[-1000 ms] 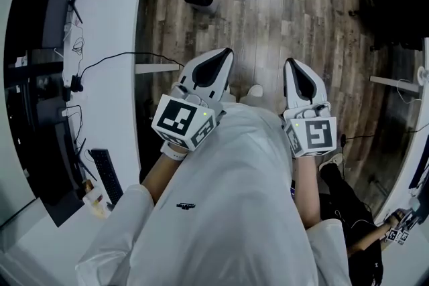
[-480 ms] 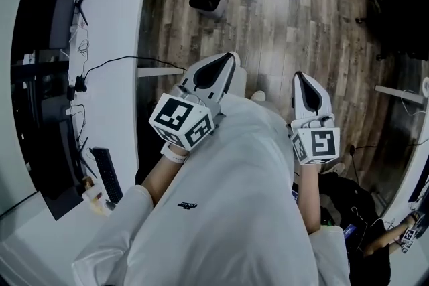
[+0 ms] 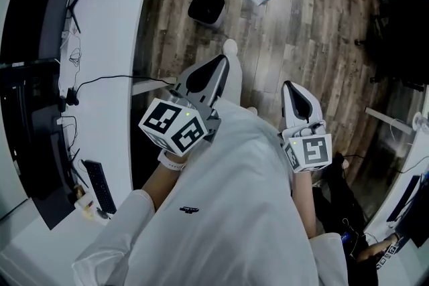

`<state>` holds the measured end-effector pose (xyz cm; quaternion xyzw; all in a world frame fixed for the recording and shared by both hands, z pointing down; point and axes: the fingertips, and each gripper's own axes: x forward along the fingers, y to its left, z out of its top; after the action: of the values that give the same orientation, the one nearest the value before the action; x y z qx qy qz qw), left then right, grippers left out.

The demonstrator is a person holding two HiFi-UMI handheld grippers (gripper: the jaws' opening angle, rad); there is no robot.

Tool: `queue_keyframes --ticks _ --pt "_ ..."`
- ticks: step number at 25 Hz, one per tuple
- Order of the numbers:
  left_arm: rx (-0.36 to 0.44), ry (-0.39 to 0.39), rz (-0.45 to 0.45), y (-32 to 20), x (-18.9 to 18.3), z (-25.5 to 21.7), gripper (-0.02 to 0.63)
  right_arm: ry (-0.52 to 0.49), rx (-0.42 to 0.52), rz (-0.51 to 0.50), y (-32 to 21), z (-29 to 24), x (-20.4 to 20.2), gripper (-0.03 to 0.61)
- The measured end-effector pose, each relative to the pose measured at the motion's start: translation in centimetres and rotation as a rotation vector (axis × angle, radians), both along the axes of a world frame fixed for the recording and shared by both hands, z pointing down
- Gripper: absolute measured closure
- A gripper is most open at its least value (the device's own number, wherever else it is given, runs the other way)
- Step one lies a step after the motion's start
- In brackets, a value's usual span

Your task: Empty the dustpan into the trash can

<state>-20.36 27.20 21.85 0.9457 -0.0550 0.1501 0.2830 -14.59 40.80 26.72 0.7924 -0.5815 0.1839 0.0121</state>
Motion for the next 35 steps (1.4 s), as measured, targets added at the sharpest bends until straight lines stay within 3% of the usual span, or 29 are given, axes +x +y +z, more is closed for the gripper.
queue_keyframes --ticks 2,7,16,22,26,35 --pt "0.016 -0.006 -0.001 -3.4 2.2 0.5 0.607 -0.001 0.004 -0.002 -3.3 -0.2 2.8 0.569" --pt "0.169 -0.020 0.011 -12.4 8.1 0.0 0.607 -0.060 0.036 -0.013 -12.3 -1.0 9.1 0.569" --pt "0.143 -0.004 -0.027 -25.4 14.5 -0.8 0.607 0.015 -0.015 -0.015 -25.5 -3.4 18.2 0.569" --pt "0.140 -0.003 0.028 -28.5 19.4 -0.4 0.607 0.020 -0.031 0.019 -28.5 -3.1 22.9 0.569" --pt "0.142 -0.014 0.029 -28.7 22.5 -0.4 0.607 0.020 -0.024 -0.021 -30.2 -2.8 25.5 0.569" --pt "0.168 -0.046 -0.040 -30.1 26.9 -0.7 0.607 0.019 0.009 -0.119 -33.8 -2.6 30.4 0.569"
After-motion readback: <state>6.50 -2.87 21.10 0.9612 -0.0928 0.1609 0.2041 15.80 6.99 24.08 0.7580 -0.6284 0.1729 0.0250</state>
